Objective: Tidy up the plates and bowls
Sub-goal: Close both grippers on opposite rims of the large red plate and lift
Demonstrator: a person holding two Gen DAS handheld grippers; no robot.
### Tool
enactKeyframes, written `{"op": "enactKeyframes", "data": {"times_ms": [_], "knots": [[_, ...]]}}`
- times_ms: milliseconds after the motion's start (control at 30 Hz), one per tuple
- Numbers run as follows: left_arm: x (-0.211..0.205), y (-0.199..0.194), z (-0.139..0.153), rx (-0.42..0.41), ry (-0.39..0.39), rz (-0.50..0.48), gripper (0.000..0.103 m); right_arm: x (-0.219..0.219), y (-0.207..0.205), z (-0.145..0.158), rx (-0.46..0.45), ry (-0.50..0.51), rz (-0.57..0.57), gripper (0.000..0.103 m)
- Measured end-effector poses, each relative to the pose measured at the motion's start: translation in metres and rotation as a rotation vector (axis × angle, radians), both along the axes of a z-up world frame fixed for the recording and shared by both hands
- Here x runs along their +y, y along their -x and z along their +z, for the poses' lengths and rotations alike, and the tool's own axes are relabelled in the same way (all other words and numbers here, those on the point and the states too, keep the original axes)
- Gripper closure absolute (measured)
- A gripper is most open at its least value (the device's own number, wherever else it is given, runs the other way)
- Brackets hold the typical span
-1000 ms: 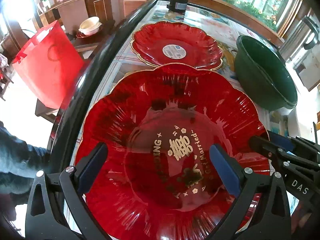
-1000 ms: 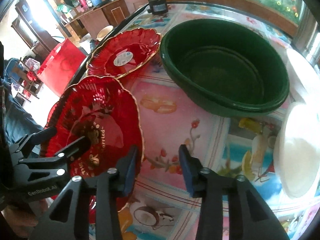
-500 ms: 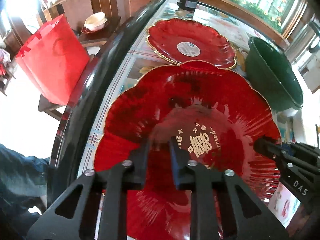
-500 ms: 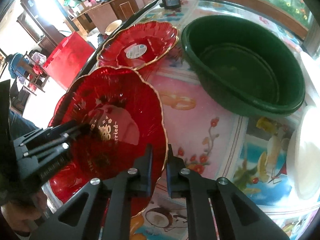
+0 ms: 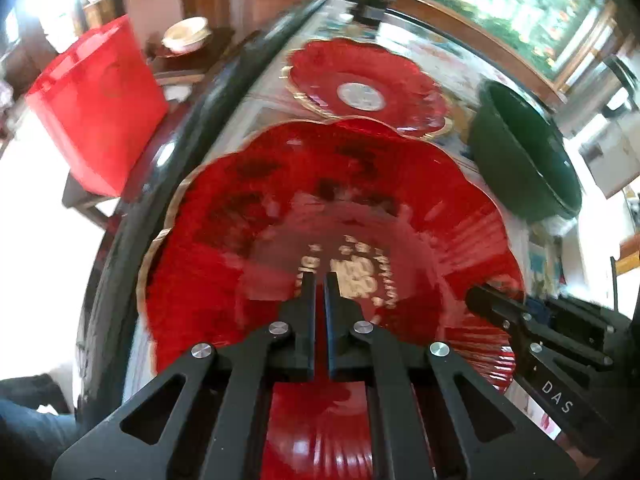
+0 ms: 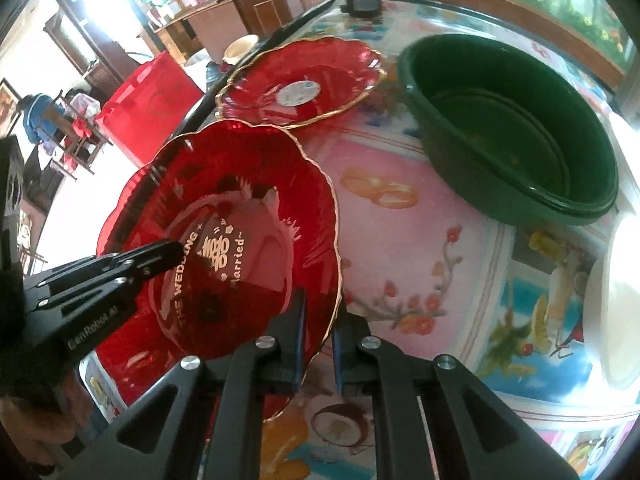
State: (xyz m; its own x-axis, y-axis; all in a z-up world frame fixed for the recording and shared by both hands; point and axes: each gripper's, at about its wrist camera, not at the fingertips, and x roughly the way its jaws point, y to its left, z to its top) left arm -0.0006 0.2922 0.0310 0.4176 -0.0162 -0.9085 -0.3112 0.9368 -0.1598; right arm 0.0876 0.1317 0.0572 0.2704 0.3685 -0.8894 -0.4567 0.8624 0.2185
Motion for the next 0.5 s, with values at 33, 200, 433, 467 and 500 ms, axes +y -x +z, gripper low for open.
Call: {"op": "enactKeyframes", "data": {"times_ms": [33, 200, 433, 467, 500], "knots": [[0.008, 0.002, 0.001, 0.002, 0.004, 0.022, 0.1, -0.002, -0.003, -0.003, 0.023, -0.005, -0.009, 0.093], [0.032, 0.01, 0.013, -0.018, 0.022, 0.031, 0.1, -0.006, -0.009, -0.002, 0.027, -0.013, -0.012, 0.093], [0.056, 0.018, 0.013, -0.022, 0.115, -0.042, 0.091, -0.004, -0.007, -0.005, 0.03, -0.013, -0.005, 0.093], [0.057, 0.018, 0.012, -0.019, 0.121, -0.055, 0.091, -0.003, -0.007, -0.005, 0.029, -0.012, -0.003, 0.093], [0.056, 0.018, 0.013, -0.017, 0.123, -0.067, 0.091, -0.004, -0.006, -0.005, 0.028, -0.011, 0.0, 0.093]]}}
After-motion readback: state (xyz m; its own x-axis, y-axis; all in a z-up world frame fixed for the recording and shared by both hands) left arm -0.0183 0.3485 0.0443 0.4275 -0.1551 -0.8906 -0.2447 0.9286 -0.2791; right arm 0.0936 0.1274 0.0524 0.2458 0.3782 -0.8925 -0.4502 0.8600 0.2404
